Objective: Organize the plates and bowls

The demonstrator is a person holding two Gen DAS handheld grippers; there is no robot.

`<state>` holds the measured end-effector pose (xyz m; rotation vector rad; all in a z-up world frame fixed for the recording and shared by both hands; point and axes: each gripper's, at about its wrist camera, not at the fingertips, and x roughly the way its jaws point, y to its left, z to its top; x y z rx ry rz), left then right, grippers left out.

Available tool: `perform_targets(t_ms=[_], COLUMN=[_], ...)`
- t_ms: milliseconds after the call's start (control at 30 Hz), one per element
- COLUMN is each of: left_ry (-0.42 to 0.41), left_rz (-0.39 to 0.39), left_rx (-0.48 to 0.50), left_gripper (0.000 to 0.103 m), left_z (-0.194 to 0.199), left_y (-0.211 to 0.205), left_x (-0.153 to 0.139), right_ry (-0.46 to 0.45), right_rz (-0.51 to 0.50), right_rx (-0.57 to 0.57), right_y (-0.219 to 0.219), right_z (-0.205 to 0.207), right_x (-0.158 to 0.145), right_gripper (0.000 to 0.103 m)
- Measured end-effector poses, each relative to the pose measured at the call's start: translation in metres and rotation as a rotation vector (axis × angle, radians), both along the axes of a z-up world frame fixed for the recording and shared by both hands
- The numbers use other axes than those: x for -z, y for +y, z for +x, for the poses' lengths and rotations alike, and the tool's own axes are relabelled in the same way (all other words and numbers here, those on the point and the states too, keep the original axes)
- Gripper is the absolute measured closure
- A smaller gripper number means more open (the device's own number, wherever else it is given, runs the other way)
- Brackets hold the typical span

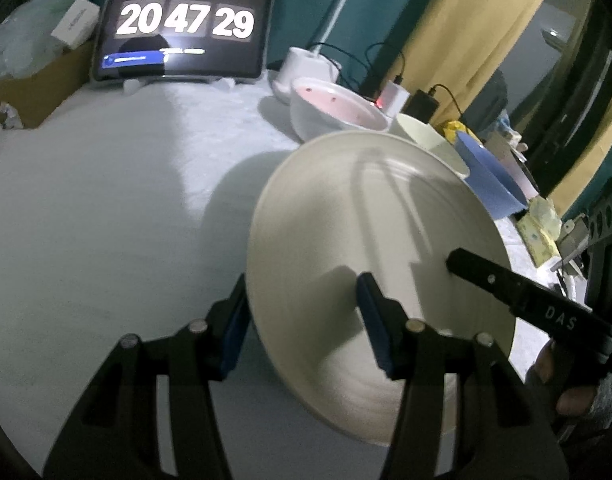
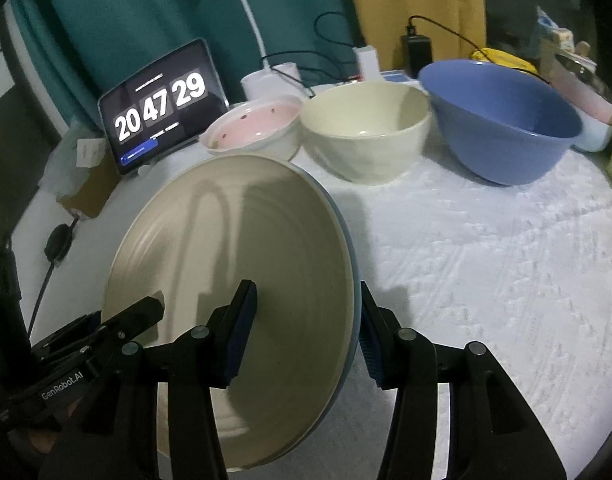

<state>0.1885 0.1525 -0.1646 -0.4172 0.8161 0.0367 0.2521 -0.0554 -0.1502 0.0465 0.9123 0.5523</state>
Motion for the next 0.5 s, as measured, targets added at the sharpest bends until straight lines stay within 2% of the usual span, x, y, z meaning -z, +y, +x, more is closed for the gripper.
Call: perform_targets(t_ms=[500], left_ry=[0.041], left_rz=[-0.005], left_rx=[-0.062], left_gripper=[0.050], left_z=[-0.003], left_y=[0.034], left_x=[0.012], right_ry=[0.040], right_rz=[-0.009], right_rx=[-0.071], right_y=[0.041], right_z=[0.013], right_x=[0.010], right_gripper=[0.052])
